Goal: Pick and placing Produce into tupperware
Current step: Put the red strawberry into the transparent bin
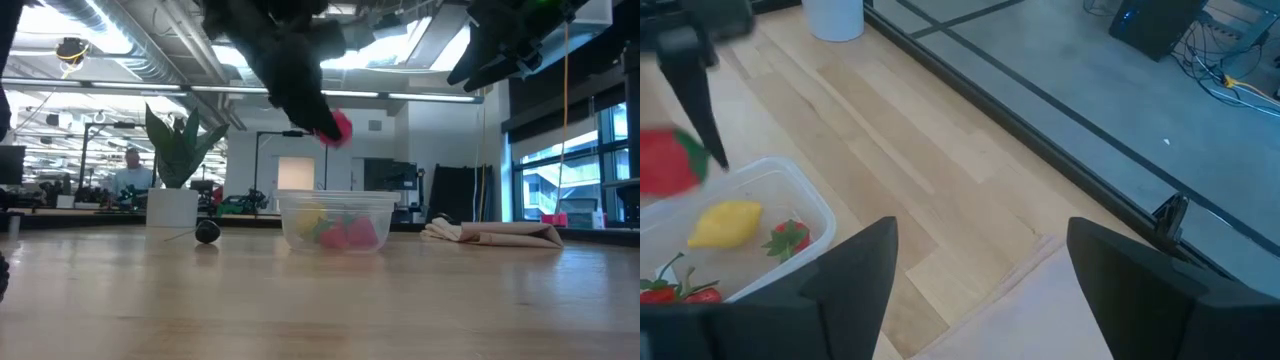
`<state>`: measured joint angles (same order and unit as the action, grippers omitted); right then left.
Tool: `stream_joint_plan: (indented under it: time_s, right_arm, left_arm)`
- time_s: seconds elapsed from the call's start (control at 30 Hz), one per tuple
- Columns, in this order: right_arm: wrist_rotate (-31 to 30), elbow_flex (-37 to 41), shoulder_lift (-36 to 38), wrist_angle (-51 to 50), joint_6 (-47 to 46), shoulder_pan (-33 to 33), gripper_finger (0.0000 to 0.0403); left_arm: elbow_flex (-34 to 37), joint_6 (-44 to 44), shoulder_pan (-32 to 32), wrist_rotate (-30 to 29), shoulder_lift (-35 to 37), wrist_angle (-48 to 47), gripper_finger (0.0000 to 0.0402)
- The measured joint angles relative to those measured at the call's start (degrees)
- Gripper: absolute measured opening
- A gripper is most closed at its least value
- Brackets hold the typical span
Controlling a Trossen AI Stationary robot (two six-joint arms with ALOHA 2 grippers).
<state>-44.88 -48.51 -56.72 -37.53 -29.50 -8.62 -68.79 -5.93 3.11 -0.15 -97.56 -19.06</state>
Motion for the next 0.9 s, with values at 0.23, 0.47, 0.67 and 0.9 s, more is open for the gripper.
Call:
stream_joint_plan:
  time_s: [0.23, 0.47, 0.67, 0.9]
  right_arm:
    - [0.02, 0.0, -0.01, 0.04, -0.15, -0.04, 0.0294]
    - [1.22, 0.0, -0.01, 0.02, -0.19, -0.04, 0.0294]
    - [1.22, 0.0, -0.01, 0.02, -0.2, -0.04, 0.0294]
    - [1.21, 0.0, -0.01, 0.02, -0.2, -0.04, 0.0294]
  left_arm:
    - [-2.66, -0.6, -1.34, 0.52, -6.61, -0.13, 0.0234]
    - [-2.72, 1.72, -1.39, 1.77, -9.2, -0.4, 0.0249]
    - [-2.72, 1.77, -1.26, 1.62, -9.2, -0.36, 0.0247]
    - [-2.67, 1.83, -1.26, 1.16, -11.65, 0.32, 0.0244]
